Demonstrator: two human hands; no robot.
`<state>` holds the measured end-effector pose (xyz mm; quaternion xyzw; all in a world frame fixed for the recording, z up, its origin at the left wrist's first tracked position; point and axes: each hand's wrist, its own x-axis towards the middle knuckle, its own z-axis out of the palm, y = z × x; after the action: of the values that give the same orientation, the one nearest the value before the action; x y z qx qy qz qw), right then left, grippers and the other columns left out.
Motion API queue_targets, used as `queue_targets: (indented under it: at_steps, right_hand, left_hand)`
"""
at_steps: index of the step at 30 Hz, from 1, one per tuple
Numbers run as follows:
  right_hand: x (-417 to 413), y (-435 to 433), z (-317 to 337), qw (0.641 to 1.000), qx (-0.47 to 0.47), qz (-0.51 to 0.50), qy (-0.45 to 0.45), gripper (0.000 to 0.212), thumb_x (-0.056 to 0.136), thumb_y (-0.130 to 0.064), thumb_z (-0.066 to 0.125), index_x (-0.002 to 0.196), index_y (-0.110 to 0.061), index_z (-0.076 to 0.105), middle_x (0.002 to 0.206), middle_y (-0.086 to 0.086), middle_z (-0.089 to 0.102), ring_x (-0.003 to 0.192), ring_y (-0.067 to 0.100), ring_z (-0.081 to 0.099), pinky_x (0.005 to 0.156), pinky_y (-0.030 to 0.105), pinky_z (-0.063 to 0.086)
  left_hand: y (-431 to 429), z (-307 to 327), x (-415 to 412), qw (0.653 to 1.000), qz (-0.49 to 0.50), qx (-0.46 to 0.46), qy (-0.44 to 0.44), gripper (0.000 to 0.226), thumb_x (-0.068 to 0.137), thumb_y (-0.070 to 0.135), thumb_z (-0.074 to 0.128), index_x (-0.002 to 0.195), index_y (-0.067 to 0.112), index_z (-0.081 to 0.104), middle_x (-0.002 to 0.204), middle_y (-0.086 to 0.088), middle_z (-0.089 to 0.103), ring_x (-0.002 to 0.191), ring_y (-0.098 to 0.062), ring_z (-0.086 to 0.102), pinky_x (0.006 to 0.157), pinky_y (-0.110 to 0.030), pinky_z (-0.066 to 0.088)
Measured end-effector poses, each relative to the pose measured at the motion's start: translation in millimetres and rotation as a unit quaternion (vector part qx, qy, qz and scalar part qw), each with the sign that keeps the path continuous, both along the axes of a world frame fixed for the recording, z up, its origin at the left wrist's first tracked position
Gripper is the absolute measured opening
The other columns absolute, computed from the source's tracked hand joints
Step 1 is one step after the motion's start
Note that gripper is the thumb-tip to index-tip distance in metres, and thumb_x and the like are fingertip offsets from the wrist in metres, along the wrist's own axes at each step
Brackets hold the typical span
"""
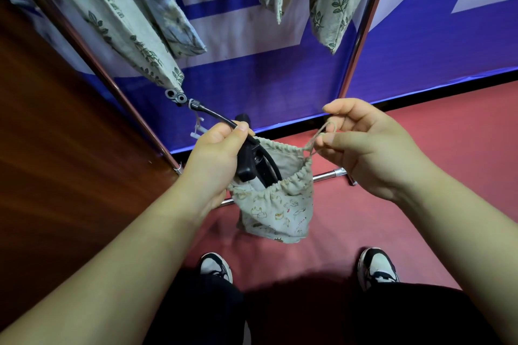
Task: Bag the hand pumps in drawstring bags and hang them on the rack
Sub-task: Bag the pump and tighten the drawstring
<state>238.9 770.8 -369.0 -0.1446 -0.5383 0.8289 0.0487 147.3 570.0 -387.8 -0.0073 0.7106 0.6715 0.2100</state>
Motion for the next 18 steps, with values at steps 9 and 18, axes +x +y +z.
queue_targets:
  at_steps: [9,18]
  right_hand:
    - [3,-9,5,0.998,0.01,0.068,0.01,0.024,0.073,0.005,0.062,0.09,-0.013,0.062,0.076,0.008,0.064,0.059,0.016,0.055,0.065,0.027,0.051]
    - [6,-34,-12,0.971,0.186,0.144,0.038,0.022,0.068,0.0,0.075,0.083,-0.013,0.067,0.076,0.001,0.067,0.067,0.02,0.05,0.069,0.033,0.047]
  left_hand:
    - [3,1,1,0.999,0.02,0.013,-0.044,0.019,0.101,0.02,0.057,0.086,0.013,0.065,0.075,-0.01,0.069,0.071,-0.025,0.067,0.08,-0.043,0.054]
    - [7,4,2,0.993,0.064,0.037,-0.096,0.017,0.103,0.018,0.055,0.09,0.009,0.063,0.086,-0.018,0.07,0.08,-0.03,0.07,0.086,-0.05,0.058]
